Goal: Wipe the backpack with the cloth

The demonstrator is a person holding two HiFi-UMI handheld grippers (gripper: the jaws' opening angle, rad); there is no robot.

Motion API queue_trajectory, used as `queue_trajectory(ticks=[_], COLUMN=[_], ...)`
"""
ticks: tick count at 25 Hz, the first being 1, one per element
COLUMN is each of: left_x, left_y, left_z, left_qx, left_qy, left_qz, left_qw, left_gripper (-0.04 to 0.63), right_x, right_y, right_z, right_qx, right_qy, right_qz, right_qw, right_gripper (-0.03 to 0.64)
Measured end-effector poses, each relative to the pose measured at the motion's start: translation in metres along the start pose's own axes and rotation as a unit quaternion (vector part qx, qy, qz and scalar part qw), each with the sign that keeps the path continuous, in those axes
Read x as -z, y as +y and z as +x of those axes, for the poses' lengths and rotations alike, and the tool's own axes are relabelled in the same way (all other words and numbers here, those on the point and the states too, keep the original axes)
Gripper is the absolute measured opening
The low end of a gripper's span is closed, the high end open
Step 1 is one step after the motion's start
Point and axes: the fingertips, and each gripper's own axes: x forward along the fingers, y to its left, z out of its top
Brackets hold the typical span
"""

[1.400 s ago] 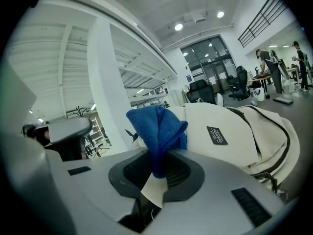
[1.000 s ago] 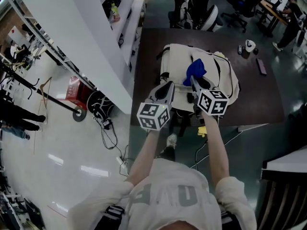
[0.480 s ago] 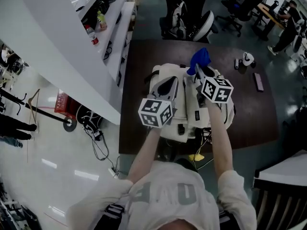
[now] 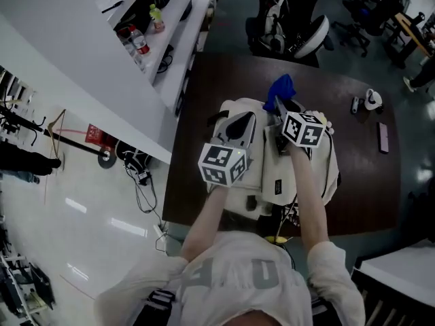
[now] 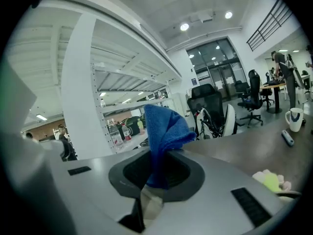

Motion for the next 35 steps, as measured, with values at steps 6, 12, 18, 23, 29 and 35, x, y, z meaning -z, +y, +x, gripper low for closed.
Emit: queue_trajectory(ticks=[6, 12, 18, 23, 29, 35], left_x=[0.000, -0.014, -0.011, -0.003, 0.015, 0.042], left_y=[0.004, -0.005, -0.030, -0.050, -0.098, -0.149], left_z=[0.005, -0.013, -0.039, -0.061, -0.112, -0.186], left_qx=[-0.013, 0.001, 0.036, 0.047, 0.026, -0.008], left_qy=[-0.001, -0.028, -0.024, -0.023, -0.021, -0.023], left_qz=[0.008, -0.013, -0.010, -0.014, 0.001, 0.006], left_qw=[0.9999, 0.9995, 0.9990, 0.9986, 0.9994, 0.9997], left_gripper=[0.003, 0.003, 0.003, 0.003, 0.003, 0.003], right_x=[-0.002, -0.004, 0.007, 0.023, 0.060, 0.113], right_y=[0.000, 0.009, 0.021, 0.043, 0.071, 0.105], right_z=[-0.002, -0.029, -0.075, -0.118, -0.185, -0.245], right_qx=[-0.012, -0.003, 0.020, 0.023, 0.004, -0.027], right_qy=[0.000, -0.006, -0.024, -0.038, -0.038, -0.021], right_qz=[0.012, 0.006, 0.023, 0.032, 0.037, 0.040], right_qw=[1.000, 1.000, 0.999, 0.998, 0.999, 0.999], right_gripper=[0.043, 0.043, 0.043, 0.043, 0.043, 0.043])
